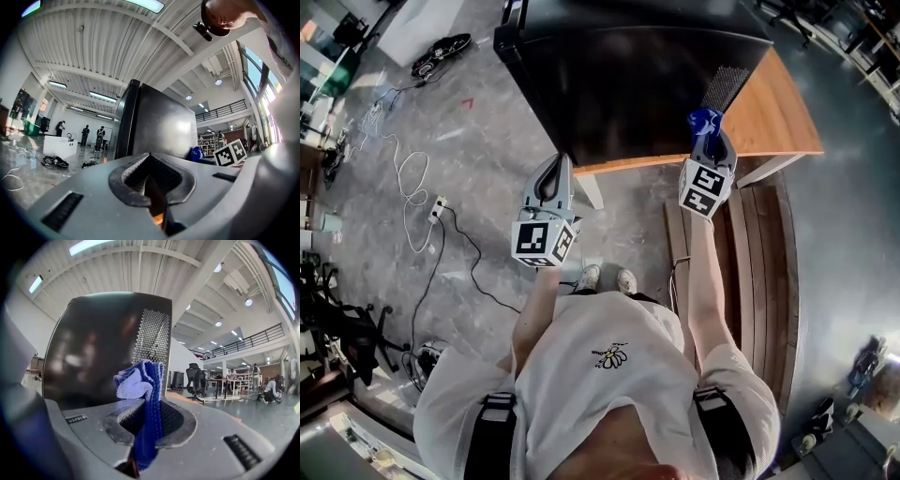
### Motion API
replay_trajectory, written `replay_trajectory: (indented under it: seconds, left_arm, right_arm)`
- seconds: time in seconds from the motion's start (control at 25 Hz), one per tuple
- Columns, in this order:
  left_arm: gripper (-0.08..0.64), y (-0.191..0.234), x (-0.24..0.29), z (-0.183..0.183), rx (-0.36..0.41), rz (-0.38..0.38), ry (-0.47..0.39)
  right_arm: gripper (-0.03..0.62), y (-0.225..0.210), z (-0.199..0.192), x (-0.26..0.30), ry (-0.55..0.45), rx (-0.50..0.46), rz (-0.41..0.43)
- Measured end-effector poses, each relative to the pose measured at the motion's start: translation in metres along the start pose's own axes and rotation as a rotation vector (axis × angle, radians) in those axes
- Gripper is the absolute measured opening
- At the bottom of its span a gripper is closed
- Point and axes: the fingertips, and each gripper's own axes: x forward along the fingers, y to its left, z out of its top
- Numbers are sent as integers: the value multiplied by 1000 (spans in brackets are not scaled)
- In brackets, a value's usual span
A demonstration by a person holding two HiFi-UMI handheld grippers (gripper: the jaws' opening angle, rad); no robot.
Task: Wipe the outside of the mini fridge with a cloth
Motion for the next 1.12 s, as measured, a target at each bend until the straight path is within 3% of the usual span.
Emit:
replay_trajectory:
  seconds: [0.44, 0.84, 1.12]
  left_arm:
    - [5, 7, -2, -1, 20, 5, 11]
    - [5, 18, -9, -5, 16, 19, 26]
    - [5, 29, -15, -5, 15, 33, 22]
  right_arm:
    - [61, -33, -5, 6, 13, -22, -63]
    - [61, -68, -19, 6, 53, 28, -169]
    - [61, -19, -11, -36, 1, 75, -87]
